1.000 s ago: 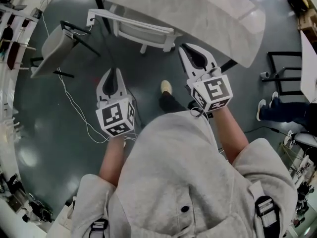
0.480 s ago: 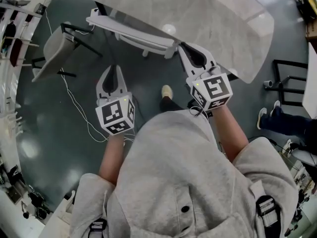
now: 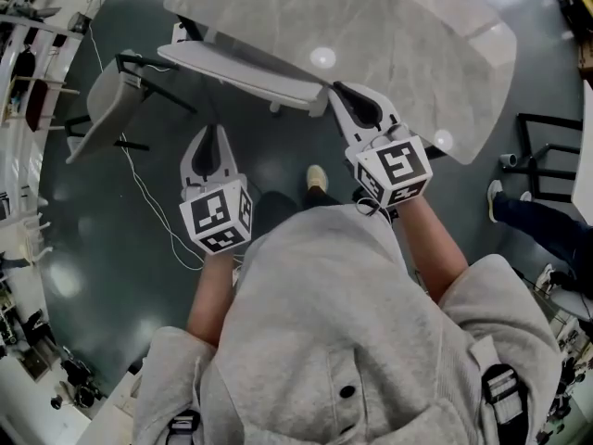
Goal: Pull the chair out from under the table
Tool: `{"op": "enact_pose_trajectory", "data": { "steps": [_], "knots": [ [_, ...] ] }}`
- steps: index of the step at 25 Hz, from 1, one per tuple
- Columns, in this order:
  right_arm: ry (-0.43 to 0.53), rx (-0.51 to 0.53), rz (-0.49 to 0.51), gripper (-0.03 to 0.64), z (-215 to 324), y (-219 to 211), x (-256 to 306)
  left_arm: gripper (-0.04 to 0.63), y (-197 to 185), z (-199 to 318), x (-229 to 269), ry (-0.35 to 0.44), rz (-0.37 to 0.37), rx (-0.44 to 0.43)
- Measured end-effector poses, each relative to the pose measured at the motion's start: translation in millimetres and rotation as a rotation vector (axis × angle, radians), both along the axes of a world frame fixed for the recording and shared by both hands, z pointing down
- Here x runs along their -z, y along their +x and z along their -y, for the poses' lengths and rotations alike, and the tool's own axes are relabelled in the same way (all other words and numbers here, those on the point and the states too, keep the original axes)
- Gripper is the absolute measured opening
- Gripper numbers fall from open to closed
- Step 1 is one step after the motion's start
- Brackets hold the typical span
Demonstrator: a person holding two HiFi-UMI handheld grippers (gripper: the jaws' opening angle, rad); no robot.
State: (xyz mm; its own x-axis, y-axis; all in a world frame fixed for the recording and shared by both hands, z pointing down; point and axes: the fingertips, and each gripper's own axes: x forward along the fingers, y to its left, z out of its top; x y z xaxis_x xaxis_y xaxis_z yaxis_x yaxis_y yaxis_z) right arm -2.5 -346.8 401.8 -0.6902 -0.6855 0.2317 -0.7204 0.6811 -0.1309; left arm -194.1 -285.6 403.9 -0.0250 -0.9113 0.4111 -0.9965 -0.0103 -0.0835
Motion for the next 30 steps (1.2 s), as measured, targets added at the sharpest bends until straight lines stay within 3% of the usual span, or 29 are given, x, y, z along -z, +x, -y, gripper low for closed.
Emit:
{"op": "enact_pose_trajectory", "data": {
  "steps": [10,20,26,30],
  "knots": [
    [-0.004,0.007,0.008,0.04,1,2,-2,0.031,5,10,4,-0.001,0.026,-0.022],
    [-0.033,-0.006,-0.017,0.04,16,-10,-12,0.032,-5,38,-10,-0.048,0.019,-0.115],
    [-0.057,-0.015,-0.073,0.04,30,-29,-22,0.034,-22,65,-23,-0.085,-0.008,-0.208],
    [-0.105,0.039,-0.112,0.041,34,-52,-33,0.058,-32,82,-36,-0.134,0.015,-0.313]
  ]
}}
